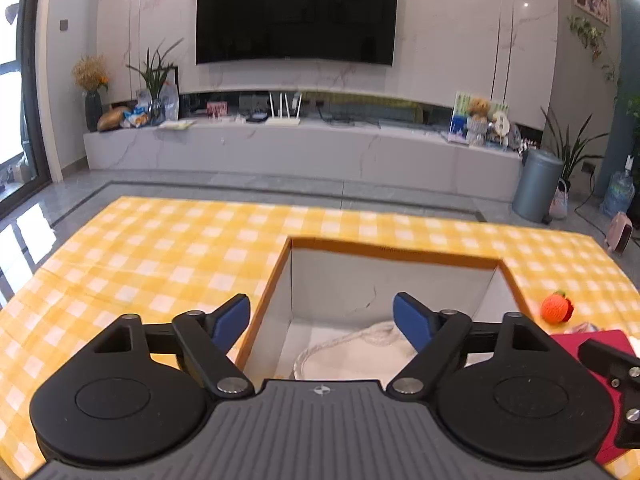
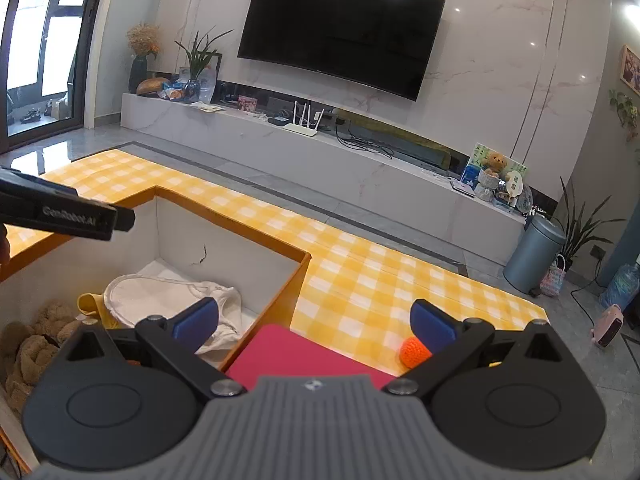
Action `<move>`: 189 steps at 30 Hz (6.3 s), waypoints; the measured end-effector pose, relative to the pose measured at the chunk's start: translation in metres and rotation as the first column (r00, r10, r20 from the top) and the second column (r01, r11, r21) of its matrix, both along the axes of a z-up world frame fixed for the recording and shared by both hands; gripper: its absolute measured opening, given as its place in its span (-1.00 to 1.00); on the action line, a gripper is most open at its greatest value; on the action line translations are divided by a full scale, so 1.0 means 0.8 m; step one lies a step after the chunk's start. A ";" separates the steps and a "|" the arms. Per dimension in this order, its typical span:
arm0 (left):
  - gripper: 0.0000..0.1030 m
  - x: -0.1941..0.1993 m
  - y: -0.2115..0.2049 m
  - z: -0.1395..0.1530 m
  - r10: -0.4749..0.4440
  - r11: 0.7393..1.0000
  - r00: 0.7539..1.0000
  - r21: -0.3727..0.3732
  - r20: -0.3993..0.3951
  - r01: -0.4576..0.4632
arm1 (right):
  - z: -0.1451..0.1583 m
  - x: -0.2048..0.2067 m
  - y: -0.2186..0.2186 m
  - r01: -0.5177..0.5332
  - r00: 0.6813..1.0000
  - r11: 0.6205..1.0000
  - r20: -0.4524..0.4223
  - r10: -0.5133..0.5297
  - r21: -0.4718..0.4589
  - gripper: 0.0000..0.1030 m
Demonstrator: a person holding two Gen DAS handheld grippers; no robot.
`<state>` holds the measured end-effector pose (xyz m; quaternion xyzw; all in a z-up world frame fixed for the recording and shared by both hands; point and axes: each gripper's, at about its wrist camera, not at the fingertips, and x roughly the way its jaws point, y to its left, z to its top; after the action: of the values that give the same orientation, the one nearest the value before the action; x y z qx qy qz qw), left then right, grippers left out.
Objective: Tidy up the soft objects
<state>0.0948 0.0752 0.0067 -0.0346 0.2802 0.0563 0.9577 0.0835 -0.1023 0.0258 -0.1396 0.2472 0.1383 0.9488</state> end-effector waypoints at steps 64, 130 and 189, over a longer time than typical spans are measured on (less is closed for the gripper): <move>1.00 0.080 -0.430 -0.045 -0.528 0.782 0.749 0.115 -0.401 0.613 | -0.048 -0.008 -0.387 0.631 0.774 0.678 -0.371 -0.514 0.378 0.95; 0.24 0.094 -0.294 0.014 -0.599 0.788 0.750 -0.373 -0.282 0.489 | -0.042 0.031 -0.330 0.485 0.869 0.764 -0.335 -0.365 0.425 0.94; 0.77 0.079 -0.454 -0.125 0.025 0.964 0.798 0.225 -0.602 0.140 | -0.060 0.010 -0.393 0.554 0.830 0.706 -0.361 -0.425 0.442 0.51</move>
<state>0.1578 -0.2876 -0.0932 0.1185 0.5598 0.0711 0.8170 0.0912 -0.4169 -0.0221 0.2154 0.3365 -0.0426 0.9158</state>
